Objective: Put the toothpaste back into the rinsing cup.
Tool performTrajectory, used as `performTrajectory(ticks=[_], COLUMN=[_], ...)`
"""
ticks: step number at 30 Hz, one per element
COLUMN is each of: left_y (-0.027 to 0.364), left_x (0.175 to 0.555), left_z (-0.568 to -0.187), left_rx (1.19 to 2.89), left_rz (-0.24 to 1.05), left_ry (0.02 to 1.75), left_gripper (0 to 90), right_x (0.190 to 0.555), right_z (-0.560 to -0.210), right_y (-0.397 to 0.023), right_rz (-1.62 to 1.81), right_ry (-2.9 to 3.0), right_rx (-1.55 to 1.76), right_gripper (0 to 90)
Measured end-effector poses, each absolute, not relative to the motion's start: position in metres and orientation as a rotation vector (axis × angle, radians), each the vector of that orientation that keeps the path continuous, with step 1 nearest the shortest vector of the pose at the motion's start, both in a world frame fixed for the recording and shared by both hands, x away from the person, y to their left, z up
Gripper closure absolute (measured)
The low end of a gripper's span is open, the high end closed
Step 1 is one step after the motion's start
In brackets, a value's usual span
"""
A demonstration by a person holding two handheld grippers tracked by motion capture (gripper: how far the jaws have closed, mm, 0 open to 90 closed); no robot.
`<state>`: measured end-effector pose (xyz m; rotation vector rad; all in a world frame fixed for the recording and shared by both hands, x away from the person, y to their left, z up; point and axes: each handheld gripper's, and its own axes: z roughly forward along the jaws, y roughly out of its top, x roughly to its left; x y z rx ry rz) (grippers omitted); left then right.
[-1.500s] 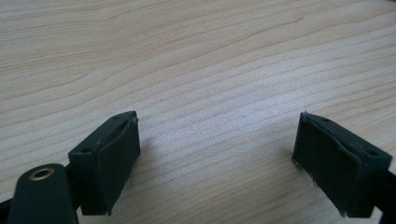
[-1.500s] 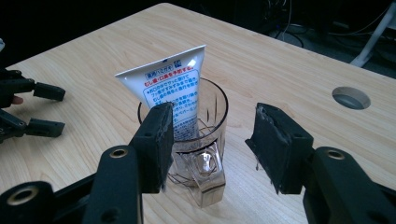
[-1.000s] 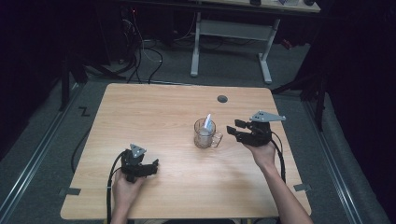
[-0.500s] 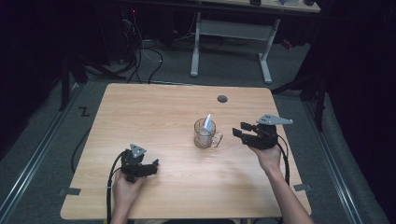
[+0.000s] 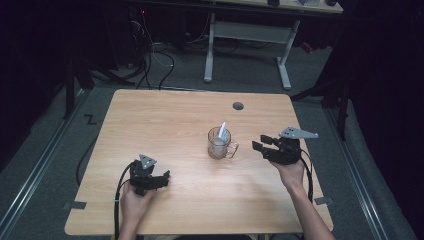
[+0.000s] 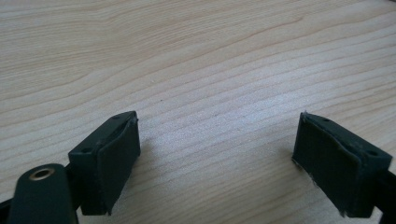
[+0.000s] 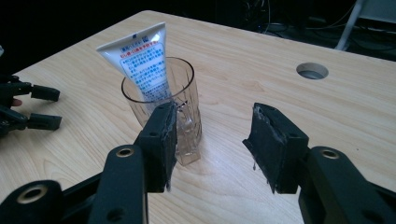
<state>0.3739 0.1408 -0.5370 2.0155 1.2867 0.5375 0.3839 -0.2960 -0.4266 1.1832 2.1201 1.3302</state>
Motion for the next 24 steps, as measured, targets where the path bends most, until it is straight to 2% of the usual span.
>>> performTrajectory(ticks=[24], left_y=[0.141], left_x=[0.374], left_z=[-0.537], left_rx=[2.015], left_rz=[0.538], left_ry=[1.287], left_gripper=[14.7], right_x=[0.369], right_z=[-0.452], right_y=[-0.315], right_rz=[1.327], right_ry=[2.104], right_rx=[1.27], right_gripper=[51.7])
